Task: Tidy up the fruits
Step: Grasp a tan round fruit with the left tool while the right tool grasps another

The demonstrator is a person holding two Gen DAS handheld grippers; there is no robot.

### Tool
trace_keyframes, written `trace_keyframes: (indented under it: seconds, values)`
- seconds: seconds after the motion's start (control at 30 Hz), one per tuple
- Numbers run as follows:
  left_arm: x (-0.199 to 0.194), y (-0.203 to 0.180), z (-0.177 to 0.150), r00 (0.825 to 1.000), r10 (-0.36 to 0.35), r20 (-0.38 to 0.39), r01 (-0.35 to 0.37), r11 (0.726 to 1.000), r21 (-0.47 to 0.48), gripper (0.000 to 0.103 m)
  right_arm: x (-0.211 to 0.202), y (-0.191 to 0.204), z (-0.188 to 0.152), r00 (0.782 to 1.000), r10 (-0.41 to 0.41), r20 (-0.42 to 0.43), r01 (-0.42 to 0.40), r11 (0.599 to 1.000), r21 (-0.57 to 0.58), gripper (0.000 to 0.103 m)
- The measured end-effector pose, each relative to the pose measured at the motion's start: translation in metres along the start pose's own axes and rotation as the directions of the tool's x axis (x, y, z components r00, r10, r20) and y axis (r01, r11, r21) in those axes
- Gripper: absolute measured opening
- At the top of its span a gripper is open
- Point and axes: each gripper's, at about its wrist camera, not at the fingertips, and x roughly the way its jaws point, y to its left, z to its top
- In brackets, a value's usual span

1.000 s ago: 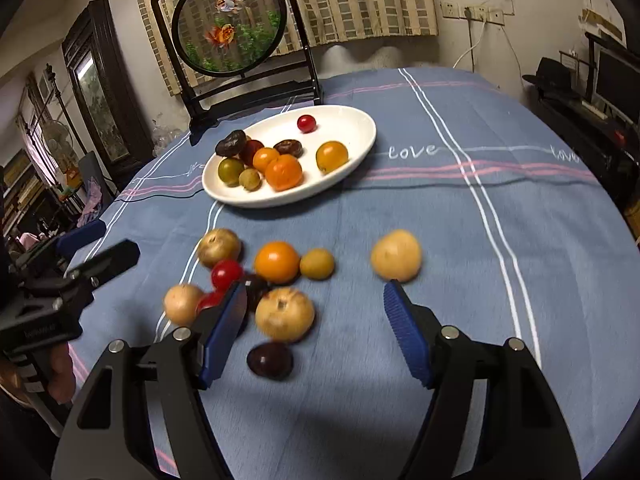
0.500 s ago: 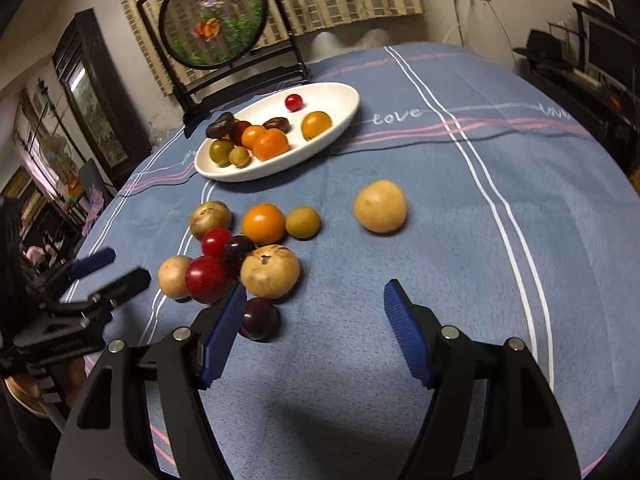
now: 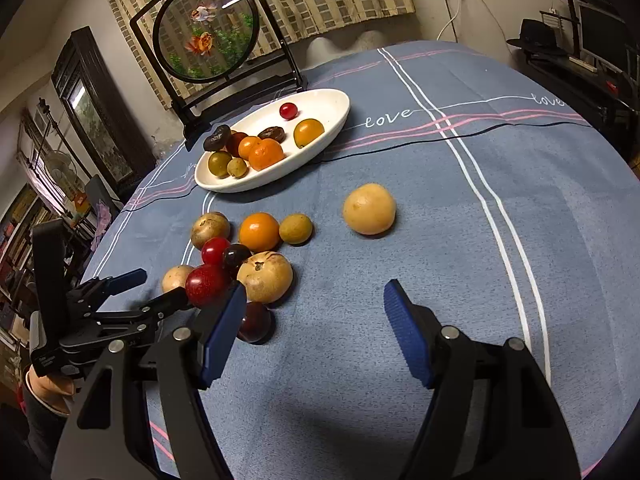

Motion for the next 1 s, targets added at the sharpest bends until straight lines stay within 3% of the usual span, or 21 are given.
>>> trace_keyframes:
  seconds: [0.13, 0.17, 0.2, 0.27, 0.37, 0.63, 0.93, 1.0]
  values:
    - [0.012, -0.001, 0.003, 0.998, -0.041, -0.045, 0.041, 0.999, -0.005, 0.079, 0.002, -0.001, 0.000, 1.000, -0.001, -0.009, 0.001, 1.000, -0.003, 0.072]
    - [0.012, -0.002, 0.004, 0.998, -0.046, -0.039, 0.046, 0.999, -0.004, 0.070, 0.002, 0.000, 0.000, 1.000, -0.002, -0.010, 0.002, 1.000, -0.003, 0.072]
    - [0.011, -0.003, 0.004, 0.998, -0.060, -0.030, 0.060, 0.998, -0.007, 0.045, 0.003, 0.000, 0.000, 1.000, -0.004, -0.011, 0.004, 1.000, -0.004, 0.072]
    - [0.005, 0.002, 0.005, 0.999, -0.053, -0.013, 0.052, 0.997, -0.061, 0.045, 0.003, -0.001, 0.001, 1.000, -0.012, -0.012, 0.012, 1.000, -0.006, 0.072]
    - [-0.005, 0.010, 0.004, 0.995, -0.102, 0.007, 0.102, 0.989, -0.112, 0.045, 0.003, -0.002, 0.003, 0.999, -0.034, -0.013, 0.034, 0.999, -0.009, 0.072]
    - [-0.010, 0.019, -0.001, 0.997, -0.081, 0.011, 0.082, 0.989, -0.123, 0.046, 0.024, -0.009, 0.020, 0.980, -0.196, -0.047, 0.192, 0.979, -0.066, 0.071]
    - [-0.001, 0.020, -0.007, 0.996, -0.093, -0.010, 0.091, 0.989, -0.119, 0.046, 0.059, -0.001, 0.044, 0.965, -0.242, -0.098, 0.225, 0.962, -0.157, 0.071]
    - [0.000, 0.020, -0.008, 0.996, -0.092, -0.006, 0.091, 0.989, -0.114, 0.046, 0.068, -0.001, 0.048, 0.963, -0.245, -0.111, 0.226, 0.961, -0.161, 0.065]
